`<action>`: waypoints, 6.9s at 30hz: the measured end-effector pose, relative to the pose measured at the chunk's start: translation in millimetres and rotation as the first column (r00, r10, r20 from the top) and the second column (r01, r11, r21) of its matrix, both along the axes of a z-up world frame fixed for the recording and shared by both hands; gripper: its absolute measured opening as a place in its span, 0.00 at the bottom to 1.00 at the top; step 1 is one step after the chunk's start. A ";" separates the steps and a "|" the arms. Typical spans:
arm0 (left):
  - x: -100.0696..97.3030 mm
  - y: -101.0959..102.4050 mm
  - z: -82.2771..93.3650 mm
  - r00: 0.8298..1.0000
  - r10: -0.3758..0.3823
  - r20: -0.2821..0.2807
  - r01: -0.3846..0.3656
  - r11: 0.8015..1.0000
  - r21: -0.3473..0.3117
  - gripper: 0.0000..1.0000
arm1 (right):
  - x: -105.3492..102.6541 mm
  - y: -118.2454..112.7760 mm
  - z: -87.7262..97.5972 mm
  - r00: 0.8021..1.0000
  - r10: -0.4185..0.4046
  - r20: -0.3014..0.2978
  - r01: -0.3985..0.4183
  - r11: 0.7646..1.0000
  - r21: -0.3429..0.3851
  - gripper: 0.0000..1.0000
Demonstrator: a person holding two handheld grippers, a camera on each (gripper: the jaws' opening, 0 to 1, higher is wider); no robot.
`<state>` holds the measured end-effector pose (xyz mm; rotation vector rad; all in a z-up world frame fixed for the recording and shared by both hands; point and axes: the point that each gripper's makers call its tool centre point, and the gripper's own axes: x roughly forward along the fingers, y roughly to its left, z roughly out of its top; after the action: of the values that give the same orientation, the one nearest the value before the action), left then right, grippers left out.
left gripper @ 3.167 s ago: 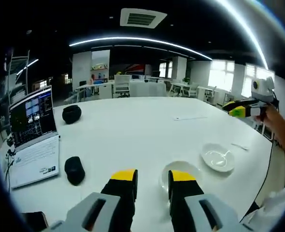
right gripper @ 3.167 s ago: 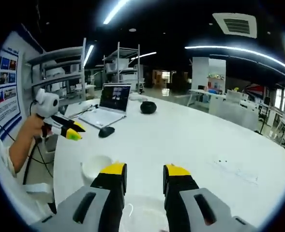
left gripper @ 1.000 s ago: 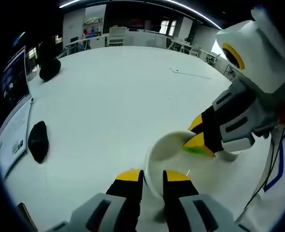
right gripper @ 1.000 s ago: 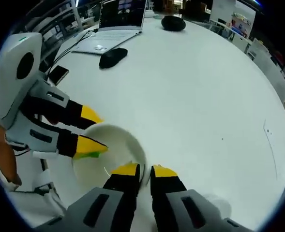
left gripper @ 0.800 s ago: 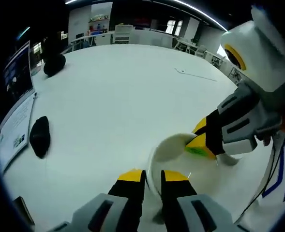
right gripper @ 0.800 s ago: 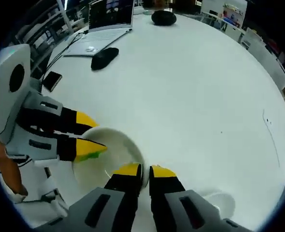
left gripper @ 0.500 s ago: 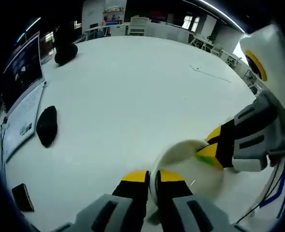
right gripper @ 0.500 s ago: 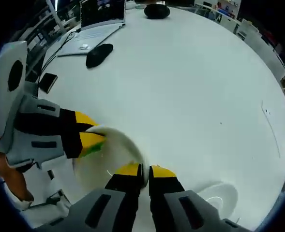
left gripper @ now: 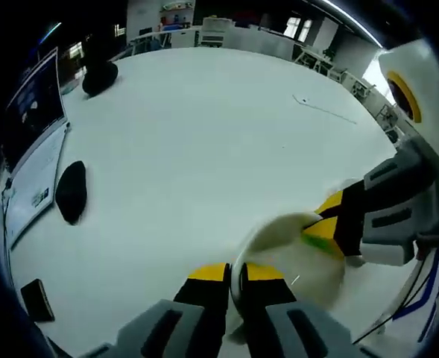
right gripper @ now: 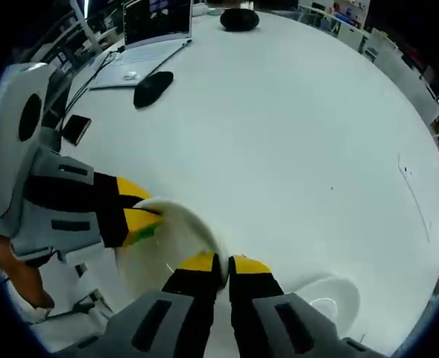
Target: Tidy tabletop coffee trays, cups and spoons，present forward
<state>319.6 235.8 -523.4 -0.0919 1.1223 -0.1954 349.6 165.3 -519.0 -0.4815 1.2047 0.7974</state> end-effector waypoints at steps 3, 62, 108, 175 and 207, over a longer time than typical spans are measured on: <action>3.8 -5.0 3.6 1.000 -0.005 0.001 0.005 1.000 0.001 0.08 | 2.1 -5.3 2.8 1.000 -0.006 0.009 0.006 1.000 0.001 0.07; 46.5 -189.8 -2.7 0.946 -0.321 -0.040 0.321 0.947 0.005 0.08 | 20.1 -195.1 -4.5 0.965 -0.263 -0.009 0.263 0.965 0.010 0.07; 61.7 -186.5 84.1 0.736 -0.248 0.630 0.404 0.907 -0.115 0.05 | 44.6 -186.2 107.2 0.774 -0.362 0.519 -0.028 0.800 0.600 0.10; -29.7 13.0 68.5 0.382 0.050 0.923 -0.029 0.999 -0.042 0.27 | -59.7 -421.6 86.0 0.406 -0.681 0.609 -0.010 0.663 0.749 0.36; -45.5 9.5 78.8 0.373 -0.023 0.928 0.045 0.999 0.006 0.30 | -51.8 -426.2 115.9 0.459 -0.691 0.558 0.036 0.642 0.766 0.37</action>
<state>274.1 245.3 -444.5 0.0365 -0.0616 -0.2473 297.7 -260.9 -403.1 0.0915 0.0239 0.4092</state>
